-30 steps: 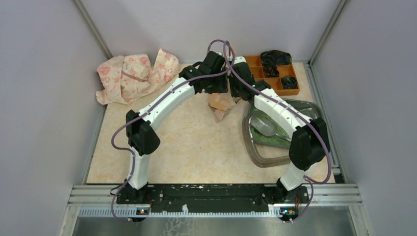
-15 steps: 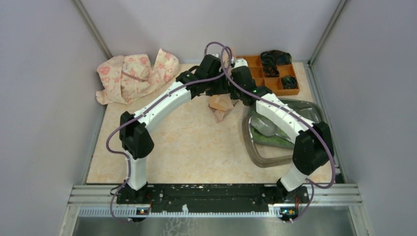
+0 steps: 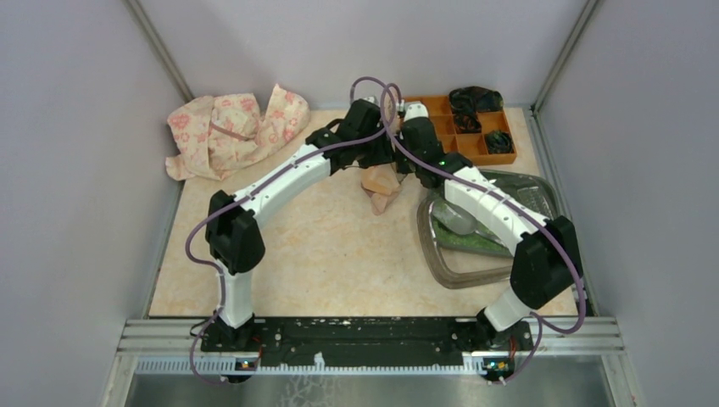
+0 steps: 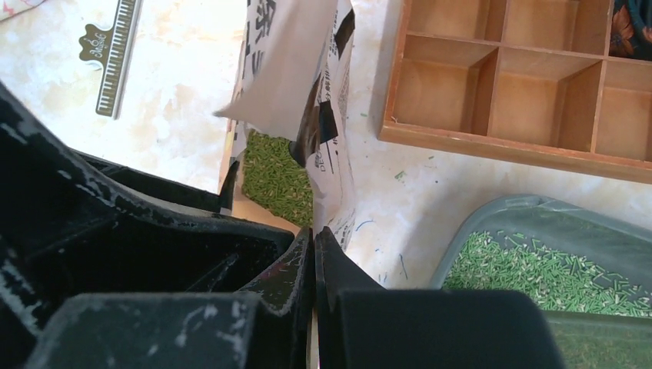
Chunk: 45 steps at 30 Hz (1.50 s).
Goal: Fill the litter box with clean litter
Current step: Open the cat litter bag at the center of the board.
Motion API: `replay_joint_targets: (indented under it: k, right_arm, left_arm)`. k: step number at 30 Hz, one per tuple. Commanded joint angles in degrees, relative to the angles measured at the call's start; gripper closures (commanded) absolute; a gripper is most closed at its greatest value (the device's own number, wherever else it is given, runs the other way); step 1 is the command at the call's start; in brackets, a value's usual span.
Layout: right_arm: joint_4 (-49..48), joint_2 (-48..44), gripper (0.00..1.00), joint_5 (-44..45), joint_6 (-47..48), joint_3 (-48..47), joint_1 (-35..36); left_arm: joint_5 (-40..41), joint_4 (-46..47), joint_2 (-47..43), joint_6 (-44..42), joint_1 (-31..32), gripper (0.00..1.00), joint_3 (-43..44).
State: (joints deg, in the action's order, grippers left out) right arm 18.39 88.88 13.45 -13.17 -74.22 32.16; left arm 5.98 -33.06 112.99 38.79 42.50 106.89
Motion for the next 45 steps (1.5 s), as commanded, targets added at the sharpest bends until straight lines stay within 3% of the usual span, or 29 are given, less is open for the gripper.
replay_joint_targets:
  k: [1,5,7,14,22,27,33,40,45]
  right_arm:
    - [-4.9,-4.3,1.00,0.0,-0.2,-0.2,1.3]
    - [-4.6,-4.7,1.00,1.1,0.1,-0.1,1.3]
    - [-3.9,-4.6,1.00,2.0,0.4,-0.5,1.4]
    - [-1.3,-4.7,1.00,7.6,2.0,-2.0,2.1]
    - [0.3,-2.6,1.00,11.9,4.5,-6.2,4.2]
    - [1.4,2.3,1.00,12.0,6.2,-13.0,4.4]
    - [2.5,6.5,1.00,10.2,6.7,-19.6,4.6]
    - [1.6,5.9,1.00,10.1,7.8,-19.1,7.6]
    - [1.7,5.1,1.00,7.2,8.5,-17.6,7.9]
  left_arm:
    - [2.3,-0.5,-0.2,-0.7,0.5,0.55,1.6]
    - [6.9,-4.4,1.1,-3.3,-0.4,0.79,4.3]
    - [10.0,-7.1,2.1,-4.9,-0.8,0.86,6.5]
    - [17.1,-13.2,2.2,-9.0,-1.3,1.00,8.6]
    - [18.8,-21.8,2.6,-13.2,-4.0,1.00,14.1]
    - [15.1,-23.5,2.3,-16.0,-8.7,1.00,15.8]
    - [14.6,-29.6,5.1,-19.1,-11.9,1.00,23.7]
    - [13.5,-28.4,-1.4,-20.2,-12.8,1.00,21.2]
    - [8.4,-25.4,-8.2,-18.8,-12.7,1.00,9.3]
